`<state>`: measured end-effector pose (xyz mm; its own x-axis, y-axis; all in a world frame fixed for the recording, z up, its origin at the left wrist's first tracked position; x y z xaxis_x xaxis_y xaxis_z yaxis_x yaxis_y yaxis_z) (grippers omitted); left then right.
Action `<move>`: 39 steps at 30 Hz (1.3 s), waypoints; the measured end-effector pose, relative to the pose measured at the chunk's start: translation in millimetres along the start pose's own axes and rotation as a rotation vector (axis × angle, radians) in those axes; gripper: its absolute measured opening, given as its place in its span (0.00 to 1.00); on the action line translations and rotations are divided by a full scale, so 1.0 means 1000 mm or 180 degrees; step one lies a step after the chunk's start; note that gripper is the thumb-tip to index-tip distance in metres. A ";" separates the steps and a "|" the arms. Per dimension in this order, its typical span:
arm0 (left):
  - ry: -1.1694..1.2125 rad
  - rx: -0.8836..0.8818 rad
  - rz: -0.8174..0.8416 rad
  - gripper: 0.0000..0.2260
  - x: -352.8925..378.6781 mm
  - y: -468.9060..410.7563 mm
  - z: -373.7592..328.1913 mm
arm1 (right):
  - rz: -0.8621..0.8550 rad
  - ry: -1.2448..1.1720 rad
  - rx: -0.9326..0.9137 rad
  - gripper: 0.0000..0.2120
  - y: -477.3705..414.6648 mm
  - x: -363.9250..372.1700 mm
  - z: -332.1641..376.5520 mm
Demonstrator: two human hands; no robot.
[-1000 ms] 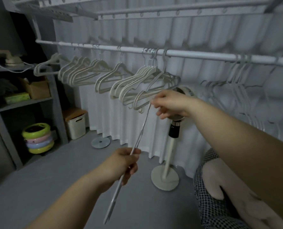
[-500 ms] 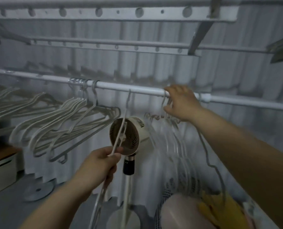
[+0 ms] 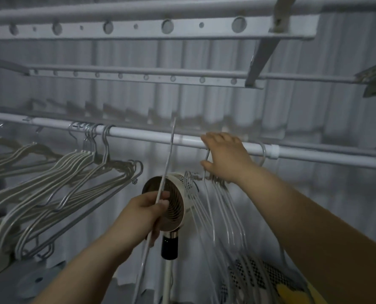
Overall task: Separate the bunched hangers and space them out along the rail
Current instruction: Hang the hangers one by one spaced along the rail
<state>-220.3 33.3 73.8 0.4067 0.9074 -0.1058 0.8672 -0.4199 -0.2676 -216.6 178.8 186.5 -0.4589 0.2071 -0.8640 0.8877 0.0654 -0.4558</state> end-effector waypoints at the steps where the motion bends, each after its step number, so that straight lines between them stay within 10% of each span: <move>1: 0.0083 -0.0033 0.0050 0.08 0.001 -0.002 0.000 | -0.0029 -0.0024 -0.0015 0.29 -0.001 0.000 0.000; 16: -0.0270 -0.0323 0.0670 0.11 0.027 -0.006 0.016 | -0.0232 -0.0179 0.0063 0.27 0.004 0.001 -0.009; 33: -0.2039 0.1182 -0.2087 0.06 -0.110 0.065 -0.025 | -0.0365 -0.0367 -0.0143 0.30 -0.002 -0.013 0.042; 39: -0.3002 0.0785 -0.1455 0.25 -0.142 0.059 -0.001 | -0.0336 -0.0333 -0.0160 0.28 -0.036 -0.018 0.094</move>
<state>-226.3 -120.1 73.7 -0.4183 0.6689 -0.6145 0.7562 -0.1184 -0.6436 -243.6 80.8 197.8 -0.5489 0.0939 -0.8306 0.8339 0.1306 -0.5363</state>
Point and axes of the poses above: each hand's wrist, its own y-axis away from the middle knuckle, its own x-axis out of the palm, z = x × y, the point moved 8 cm from there along -y, towards the middle knuckle, and after that the axes turned 5 degrees about z, right-handed, at the moved point
